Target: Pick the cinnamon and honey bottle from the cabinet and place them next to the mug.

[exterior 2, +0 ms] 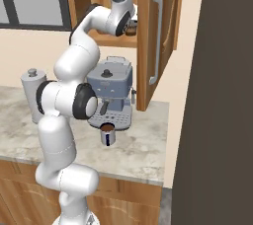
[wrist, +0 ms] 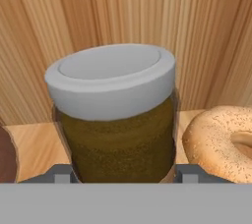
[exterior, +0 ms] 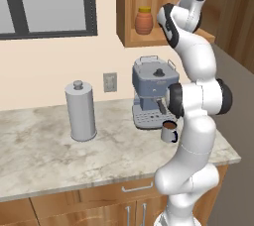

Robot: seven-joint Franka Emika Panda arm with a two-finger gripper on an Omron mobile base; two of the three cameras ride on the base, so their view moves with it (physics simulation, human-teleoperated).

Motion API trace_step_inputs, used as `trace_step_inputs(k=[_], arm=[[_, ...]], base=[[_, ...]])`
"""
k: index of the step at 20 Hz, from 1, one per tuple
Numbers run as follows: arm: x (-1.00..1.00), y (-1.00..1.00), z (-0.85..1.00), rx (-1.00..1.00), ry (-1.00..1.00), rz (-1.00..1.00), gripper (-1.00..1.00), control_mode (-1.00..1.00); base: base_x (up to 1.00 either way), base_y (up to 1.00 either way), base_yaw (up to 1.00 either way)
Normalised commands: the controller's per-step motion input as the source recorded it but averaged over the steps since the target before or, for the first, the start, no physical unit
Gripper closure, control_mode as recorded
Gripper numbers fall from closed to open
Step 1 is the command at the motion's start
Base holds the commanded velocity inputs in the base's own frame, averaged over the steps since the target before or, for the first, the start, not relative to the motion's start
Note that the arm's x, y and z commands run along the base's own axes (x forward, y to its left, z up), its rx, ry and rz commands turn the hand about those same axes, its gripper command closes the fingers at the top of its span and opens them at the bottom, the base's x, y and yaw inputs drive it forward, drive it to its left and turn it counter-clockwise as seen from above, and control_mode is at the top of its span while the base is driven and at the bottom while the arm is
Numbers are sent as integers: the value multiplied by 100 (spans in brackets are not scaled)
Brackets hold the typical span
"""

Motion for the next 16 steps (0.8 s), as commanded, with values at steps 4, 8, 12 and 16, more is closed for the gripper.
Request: trace_step_inputs(k=[4,8,12,16], arm=[[-4,0,0,0,0,0,100,-100],[-74,10,-15,0,0,0,100,-100],[-91,26,-18,0,-1,0,100,-100],[-99,33,-8,0,-2,0,100,-100]], base=[[0,0,0],[0,0,0],[0,0,0],[0,0,0]])
